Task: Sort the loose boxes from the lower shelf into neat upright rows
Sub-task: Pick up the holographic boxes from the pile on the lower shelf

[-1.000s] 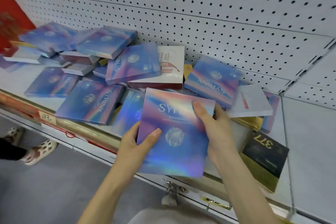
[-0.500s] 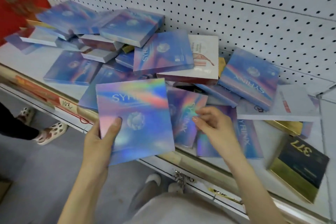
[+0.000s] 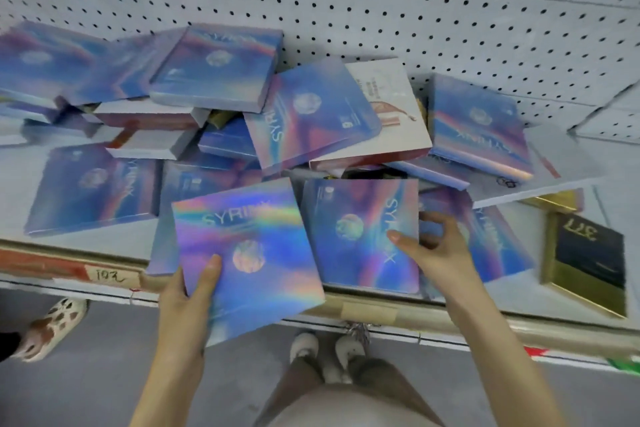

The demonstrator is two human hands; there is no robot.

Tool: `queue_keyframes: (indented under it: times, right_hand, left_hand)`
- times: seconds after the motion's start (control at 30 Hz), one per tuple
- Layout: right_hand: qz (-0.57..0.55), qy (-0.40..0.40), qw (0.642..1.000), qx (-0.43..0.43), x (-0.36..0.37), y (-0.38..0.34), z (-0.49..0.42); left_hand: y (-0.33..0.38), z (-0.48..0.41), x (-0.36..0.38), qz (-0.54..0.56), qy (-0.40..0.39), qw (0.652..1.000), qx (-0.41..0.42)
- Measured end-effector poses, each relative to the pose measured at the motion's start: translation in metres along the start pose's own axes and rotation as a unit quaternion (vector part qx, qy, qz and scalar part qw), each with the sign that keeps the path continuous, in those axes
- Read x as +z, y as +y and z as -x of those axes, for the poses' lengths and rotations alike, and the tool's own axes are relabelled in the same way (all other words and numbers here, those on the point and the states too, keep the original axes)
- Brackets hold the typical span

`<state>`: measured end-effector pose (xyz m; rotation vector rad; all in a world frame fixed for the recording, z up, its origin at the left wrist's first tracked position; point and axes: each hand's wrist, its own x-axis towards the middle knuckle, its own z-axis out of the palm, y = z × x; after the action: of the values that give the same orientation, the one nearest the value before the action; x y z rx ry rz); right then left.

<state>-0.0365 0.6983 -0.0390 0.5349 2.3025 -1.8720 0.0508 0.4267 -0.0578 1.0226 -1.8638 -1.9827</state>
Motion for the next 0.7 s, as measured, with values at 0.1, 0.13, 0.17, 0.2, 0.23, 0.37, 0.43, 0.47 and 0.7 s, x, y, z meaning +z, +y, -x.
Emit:
queue_keyframes:
  times: [0.1,0.13,0.17,0.2,0.23,0.37,0.43,0.47,0.7]
  right_hand:
    - [-0.030,0.034,0.999,-0.004,0.000,-0.003,0.015]
    - [-0.038,0.044,0.998,-0.008,-0.004,-0.004,0.020]
    - [-0.043,0.055,0.997,-0.017,-0.010,-0.006,0.025]
    - [-0.045,0.068,0.996,-0.028,-0.017,-0.009,0.030]
    - [-0.046,0.079,0.995,-0.040,-0.025,-0.012,0.035]
    - [-0.056,0.126,0.985,-0.100,-0.068,-0.026,0.054]
    - [-0.063,0.163,0.978,-0.112,-0.092,-0.027,0.064]
    - [-0.078,0.181,0.974,-0.112,-0.105,-0.026,0.070]
    - [-0.184,0.205,0.961,-0.033,-0.182,0.002,0.112]
  left_hand:
    - [0.004,-0.009,-0.005,-0.020,-0.046,0.999,0.000]
    - [0.006,-0.011,-0.006,-0.038,-0.062,0.997,0.009]
    - [0.008,-0.012,-0.006,-0.055,-0.078,0.995,0.018]
    - [0.010,-0.013,-0.006,-0.069,-0.095,0.993,0.029]
    - [0.013,-0.012,-0.005,-0.081,-0.113,0.989,0.042]
    - [0.023,-0.003,0.009,-0.130,-0.154,0.975,0.091]
    - [0.025,0.004,0.022,-0.122,-0.181,0.971,0.099]
    - [0.027,0.009,0.032,-0.118,-0.196,0.968,0.104]
    - [0.029,0.072,0.112,-0.107,-0.301,0.941,0.109]
